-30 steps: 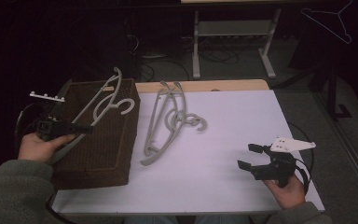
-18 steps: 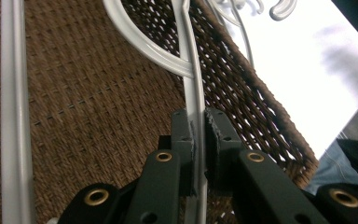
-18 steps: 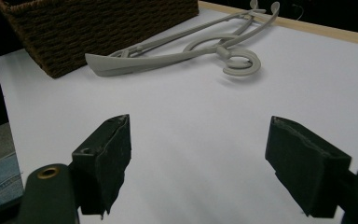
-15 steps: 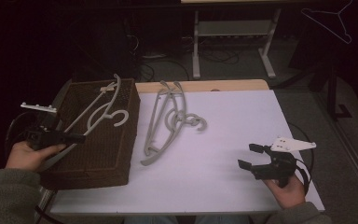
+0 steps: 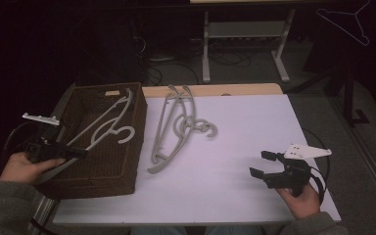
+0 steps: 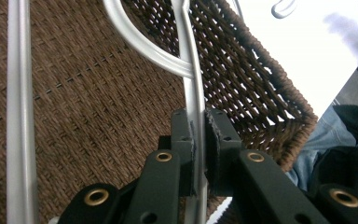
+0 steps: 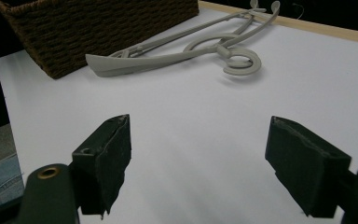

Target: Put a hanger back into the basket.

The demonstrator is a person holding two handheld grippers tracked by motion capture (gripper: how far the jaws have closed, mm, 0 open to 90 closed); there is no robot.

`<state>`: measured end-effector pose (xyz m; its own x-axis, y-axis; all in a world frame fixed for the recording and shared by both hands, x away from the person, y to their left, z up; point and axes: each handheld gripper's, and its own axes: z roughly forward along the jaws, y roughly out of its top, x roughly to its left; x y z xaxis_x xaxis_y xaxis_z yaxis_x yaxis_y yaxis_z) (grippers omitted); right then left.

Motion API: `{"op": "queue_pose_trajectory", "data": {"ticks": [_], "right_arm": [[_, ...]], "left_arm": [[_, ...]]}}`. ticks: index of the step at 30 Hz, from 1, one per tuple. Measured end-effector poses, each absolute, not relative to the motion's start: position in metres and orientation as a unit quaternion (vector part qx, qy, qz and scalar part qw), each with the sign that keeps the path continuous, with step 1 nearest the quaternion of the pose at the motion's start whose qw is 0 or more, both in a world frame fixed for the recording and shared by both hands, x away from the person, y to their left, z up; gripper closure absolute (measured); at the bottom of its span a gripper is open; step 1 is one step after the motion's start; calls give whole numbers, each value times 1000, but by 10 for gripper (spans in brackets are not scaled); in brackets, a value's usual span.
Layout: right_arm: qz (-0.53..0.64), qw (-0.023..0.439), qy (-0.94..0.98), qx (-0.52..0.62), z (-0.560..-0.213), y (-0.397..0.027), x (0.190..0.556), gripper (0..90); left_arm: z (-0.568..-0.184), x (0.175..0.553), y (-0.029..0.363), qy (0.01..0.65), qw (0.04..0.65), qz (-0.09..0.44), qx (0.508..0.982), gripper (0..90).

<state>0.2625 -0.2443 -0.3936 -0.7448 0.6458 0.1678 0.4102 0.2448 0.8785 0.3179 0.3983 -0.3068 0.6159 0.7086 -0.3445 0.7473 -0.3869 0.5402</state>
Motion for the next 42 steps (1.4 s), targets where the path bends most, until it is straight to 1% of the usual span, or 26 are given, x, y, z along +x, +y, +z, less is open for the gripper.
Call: {"op": "queue_pose_trajectory", "data": {"ticks": [6, 9, 13, 15, 18, 22, 26, 28, 30, 31, 42], "right_arm": [[515, 115, 779, 340, -394, -246, 262, 215], [514, 115, 779, 339, -394, -246, 262, 215], [514, 111, 780, 341, -395, -245, 263, 215], [514, 111, 780, 341, -395, -245, 263, 215], [514, 113, 780, 339, -395, -244, 262, 216], [514, 110, 779, 341, -395, -245, 263, 215], [514, 110, 780, 340, -396, -244, 263, 215], [513, 110, 781, 339, -396, -244, 263, 215], [513, 110, 780, 339, -396, -244, 263, 215], [514, 110, 780, 340, -396, -244, 263, 215], [514, 109, 780, 340, -396, -244, 263, 215]], "left_arm": [[-311, 329, 399, 434, 319, -33, 842, 825], [-309, 331, 404, 424, 312, -24, 850, 826], [-304, 333, 405, 414, 334, -17, 847, 825], [-305, 336, 402, 410, 326, -14, 852, 824], [-311, 338, 405, 409, 314, -20, 857, 825], [-321, 338, 412, 421, 316, -41, 849, 818], [-328, 339, 415, 427, 322, -50, 843, 792], [-326, 340, 415, 431, 329, -48, 839, 755], [-324, 340, 413, 432, 323, -46, 841, 709], [-323, 340, 412, 430, 321, -45, 843, 703], [-316, 339, 392, 407, 346, -55, 843, 696]]}}
